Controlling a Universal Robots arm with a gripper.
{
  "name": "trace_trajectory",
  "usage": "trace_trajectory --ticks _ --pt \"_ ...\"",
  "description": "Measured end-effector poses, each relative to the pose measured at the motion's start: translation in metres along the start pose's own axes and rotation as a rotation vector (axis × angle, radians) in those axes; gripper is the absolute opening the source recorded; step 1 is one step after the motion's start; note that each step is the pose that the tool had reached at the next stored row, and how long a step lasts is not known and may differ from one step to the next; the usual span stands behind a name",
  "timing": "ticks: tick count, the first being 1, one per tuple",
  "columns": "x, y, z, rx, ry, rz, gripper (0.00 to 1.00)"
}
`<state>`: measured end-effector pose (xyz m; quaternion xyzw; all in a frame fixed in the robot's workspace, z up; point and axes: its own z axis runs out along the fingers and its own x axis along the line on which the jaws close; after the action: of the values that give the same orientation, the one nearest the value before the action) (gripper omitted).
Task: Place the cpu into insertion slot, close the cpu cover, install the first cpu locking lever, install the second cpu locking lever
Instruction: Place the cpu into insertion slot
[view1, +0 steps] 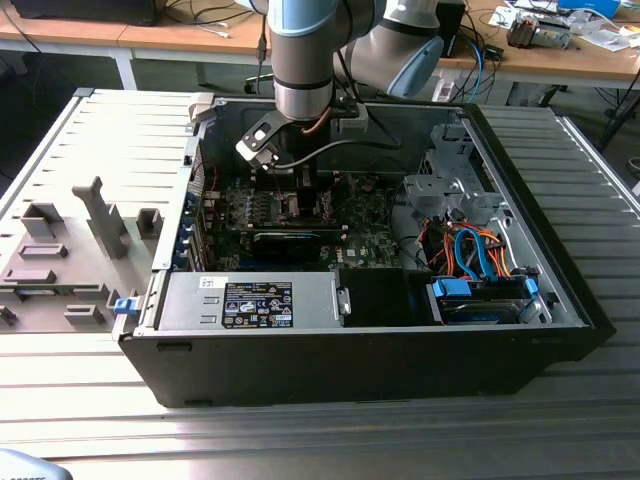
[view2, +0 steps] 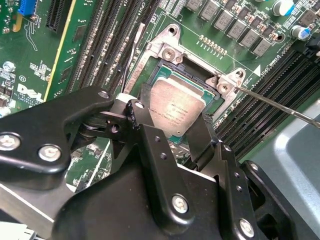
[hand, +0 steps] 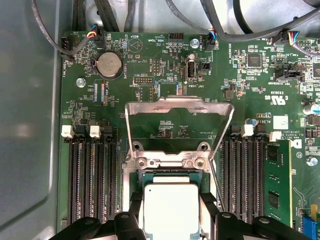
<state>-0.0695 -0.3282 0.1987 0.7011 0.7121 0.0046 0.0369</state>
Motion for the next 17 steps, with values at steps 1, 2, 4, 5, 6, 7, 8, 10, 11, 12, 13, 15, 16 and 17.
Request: trace_trajectory --ticks 1,2,4,5,6,7,8,10,11,12,13,15,16,17 --pt "0.0000 0.0000 0.0000 0.0000 0.0001 0.000 0.53" --pt "0.0000 0.0000 0.0000 0.0000 0.0000 0.000 0.53" --pt "0.0001 0.0001 0.0002 -0.0005 0.0003 0.000 0.53" --pt "0.0002 0.0002 0.0004 -0.0010 0.0009 0.000 0.53" --pt "0.0003 0.0002 0.0007 -0.0011 0.0015 0.000 0.60" --pt "0.0002 0.0002 0.0005 -0.0007 0.0010 0.000 0.60" --pt "0.0000 0.0000 0.0002 -0.0001 0.0001 0.000 0.60" --pt "0.0000 0.0000 0.0002 0.0000 0.0000 0.000 0.67" --pt "0.0000 0.0000 0.0002 0.0000 0.0001 0.000 0.67" --pt "0.0000 0.0000 0.0002 0.0000 0.0000 0.000 0.67" --pt "0.0000 0.0000 0.0002 0.0000 0.0001 0.000 0.67" --pt "0.0000 -0.0011 0.0002 0.0000 0.0017 0.000 0.67" --pt "0.0000 -0.0019 0.0001 -0.0001 0.0040 0.001 0.67" --pt "0.0001 -0.0023 0.0001 -0.0001 0.0062 0.003 0.67"
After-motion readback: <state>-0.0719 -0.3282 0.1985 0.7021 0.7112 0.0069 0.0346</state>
